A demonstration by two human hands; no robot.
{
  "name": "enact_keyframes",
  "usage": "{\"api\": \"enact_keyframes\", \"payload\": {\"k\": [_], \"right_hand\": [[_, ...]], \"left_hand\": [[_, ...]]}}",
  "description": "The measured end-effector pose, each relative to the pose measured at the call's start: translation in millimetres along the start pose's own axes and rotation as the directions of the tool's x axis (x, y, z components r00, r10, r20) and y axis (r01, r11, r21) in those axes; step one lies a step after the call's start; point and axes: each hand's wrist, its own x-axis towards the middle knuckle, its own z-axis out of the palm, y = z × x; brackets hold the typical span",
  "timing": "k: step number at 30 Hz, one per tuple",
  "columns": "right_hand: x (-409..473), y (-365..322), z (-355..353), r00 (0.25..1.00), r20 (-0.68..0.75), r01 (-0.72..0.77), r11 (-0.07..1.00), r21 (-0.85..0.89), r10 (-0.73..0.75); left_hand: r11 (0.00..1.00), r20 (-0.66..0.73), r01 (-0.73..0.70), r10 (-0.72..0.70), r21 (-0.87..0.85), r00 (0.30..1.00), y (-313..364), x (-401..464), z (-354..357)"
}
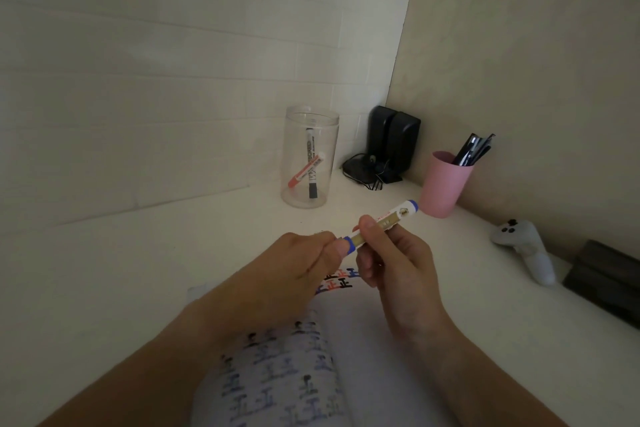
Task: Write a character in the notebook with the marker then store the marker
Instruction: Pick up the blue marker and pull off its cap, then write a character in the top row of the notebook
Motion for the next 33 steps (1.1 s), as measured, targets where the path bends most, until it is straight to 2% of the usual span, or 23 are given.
{"api": "enact_keyframes", "payload": {"k": [1, 2, 3, 4, 5, 6, 7, 8, 9, 11, 15, 18, 21, 27, 33], "right_hand": [[1.7, -2.4, -0.1, 1.0, 0.005, -0.001, 1.0, 0.028, 0.001], [5.4, -5.9, -3.4, 1.0, -0.012, -0.005, 0.996, 0.089, 0.006], [9.7, -11.9, -8.6, 0.999, -0.043, -0.011, 0.985, 0.175, 0.019], [14.5, -17.5, -16.5, 0.997, -0.08, 0.003, 0.975, 0.221, 0.015], [17.6, -23.9, -23.4, 0.996, -0.092, 0.035, 0.979, 0.2, -0.016], [18.8, -27.8, -28.2, 0.996, -0.068, 0.06, 0.99, 0.126, -0.052], [18.4, -29.2, -30.8, 0.997, -0.027, 0.067, 0.997, 0.04, -0.066], [18.1, -27.7, -32.4, 0.998, 0.005, 0.056, 0.998, -0.036, -0.056], [18.4, -24.7, -33.1, 0.999, 0.019, 0.039, 0.995, -0.095, -0.038], [20.3, -16.8, -37.3, 1.0, 0.008, 0.012, 0.98, -0.197, -0.011], [17.5, 5.6, -51.2, 0.997, -0.033, -0.081, 0.955, -0.286, 0.074], [16.2, 16.3, -57.7, 0.997, -0.048, -0.079, 0.929, -0.363, 0.066], [17.0, 20.4, -60.2, 0.997, -0.045, -0.079, 0.915, -0.395, 0.067], [15.3, 20.3, -58.0, 0.996, 0.013, -0.065, 0.852, -0.52, 0.084], [13.8, 20.3, -58.9, 0.994, 0.028, -0.074, 0.83, -0.553, 0.108]], "left_hand": [[0.979, 0.048, 0.025, -0.016, -0.202, 0.999, -2.5, -1.0, -4.3], [0.885, 0.138, 0.129, -0.074, -0.447, 0.988, -8.2, -3.2, -9.6], [0.747, 0.208, 0.23, -0.124, -0.624, 0.97, -12.3, -6.6, -17.0], [0.658, 0.223, 0.287, -0.183, -0.696, 0.958, -19.5, -9.4, -21.9], [0.686, 0.155, 0.274, -0.231, -0.674, 0.96, -27.6, -13.0, -23.4], [0.799, 0.029, 0.22, -0.247, -0.559, 0.969, -32.0, -15.4, -22.6], [0.926, -0.089, 0.157, -0.198, -0.342, 0.976, -35.7, -17.0, -20.6], [0.983, -0.141, 0.108, -0.13, -0.149, 0.982, -36.7, -17.9, -17.5], [0.995, -0.134, 0.088, -0.092, -0.035, 0.987, -36.1, -18.4, -15.0], [0.996, -0.113, 0.059, -0.052, 0.061, 0.992, -38.1, -16.7, -11.8], [0.988, -0.033, 0.015, -0.01, 0.152, 0.999, -51.8, -15.2, -10.1], [0.979, 0.046, -0.06, 0.052, 0.197, 0.998, -54.9, -12.9, -7.2], [0.975, 0.091, -0.061, 0.042, 0.215, 0.995, -58.2, -8.2, -4.7], [0.98, 0.095, -0.055, 0.037, 0.192, 0.995, -59.7, -7.8, -4.1], [0.979, 0.103, -0.052, 0.032, 0.197, 0.994, -59.2, -7.5, -4.2]]}}
